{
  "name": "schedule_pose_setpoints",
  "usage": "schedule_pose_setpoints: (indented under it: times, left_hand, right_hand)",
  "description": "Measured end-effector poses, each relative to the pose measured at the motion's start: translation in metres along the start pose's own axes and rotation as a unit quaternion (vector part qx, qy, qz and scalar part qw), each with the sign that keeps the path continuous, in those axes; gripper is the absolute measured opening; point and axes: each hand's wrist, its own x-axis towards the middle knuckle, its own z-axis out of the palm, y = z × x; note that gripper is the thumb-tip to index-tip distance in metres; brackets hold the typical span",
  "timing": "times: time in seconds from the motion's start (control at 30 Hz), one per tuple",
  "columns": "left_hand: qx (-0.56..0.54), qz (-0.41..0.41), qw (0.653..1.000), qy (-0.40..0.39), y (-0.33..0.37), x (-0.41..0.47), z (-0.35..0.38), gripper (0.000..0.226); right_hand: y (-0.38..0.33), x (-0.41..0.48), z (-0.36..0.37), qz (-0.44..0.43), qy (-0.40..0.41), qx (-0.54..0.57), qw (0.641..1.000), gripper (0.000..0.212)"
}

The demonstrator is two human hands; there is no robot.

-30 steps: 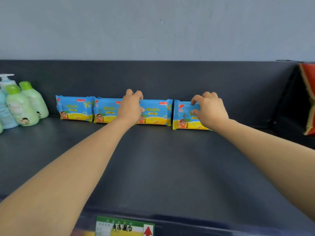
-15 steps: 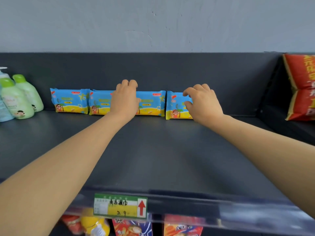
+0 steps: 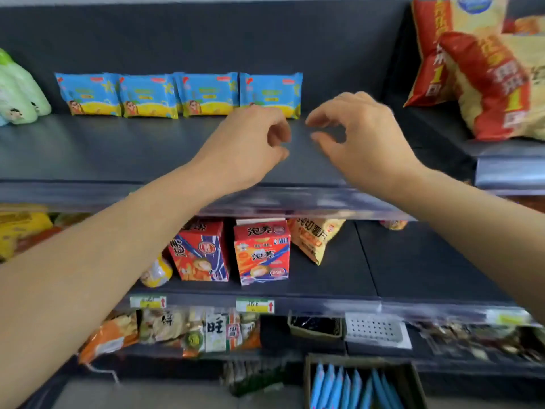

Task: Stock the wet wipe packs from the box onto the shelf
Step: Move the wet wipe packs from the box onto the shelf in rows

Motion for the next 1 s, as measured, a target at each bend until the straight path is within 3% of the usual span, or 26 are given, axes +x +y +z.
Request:
schedule_pose_setpoints:
  times: [0.17, 0.37, 0.53, 0.7, 0.87, 1.0]
  left_hand:
    - [-0.022, 0.004, 0.992, -0.122, 0.060, -0.064, 0.058, 0.010]
    - [-0.042, -0.100, 0.948, -0.298, 0.084, -0.129, 0.169, 0.016]
    - [-0.065, -0.173, 0.886, -0.426, 0.081, -0.178, 0.258, 0.021]
    - [-0.033, -0.194, 0.840, -0.506, 0.060, -0.224, 0.339, 0.012]
    - [-0.018, -0.196, 0.783, -0.590, 0.046, -0.273, 0.399, 0.013]
    - [-0.019, -0.201, 0.753, -0.626, 0.039, -0.305, 0.433, 0.018]
  right_hand:
    - [0.018, -0.108, -0.029, 0.052, -0.022, 0.045, 0.997, 0.018]
    - [0.059, -0.235, 0.004, 0.143, -0.212, 0.037, 0.966, 0.021]
    - [0.095, -0.318, 0.044, 0.240, -0.383, 0.014, 0.892, 0.023]
    - [0.124, -0.394, 0.090, 0.268, -0.567, -0.003, 0.779, 0.031]
    - [0.135, -0.456, 0.128, 0.272, -0.657, -0.010, 0.703, 0.036]
    - [0.141, -0.488, 0.154, 0.296, -0.673, 0.000, 0.677, 0.040]
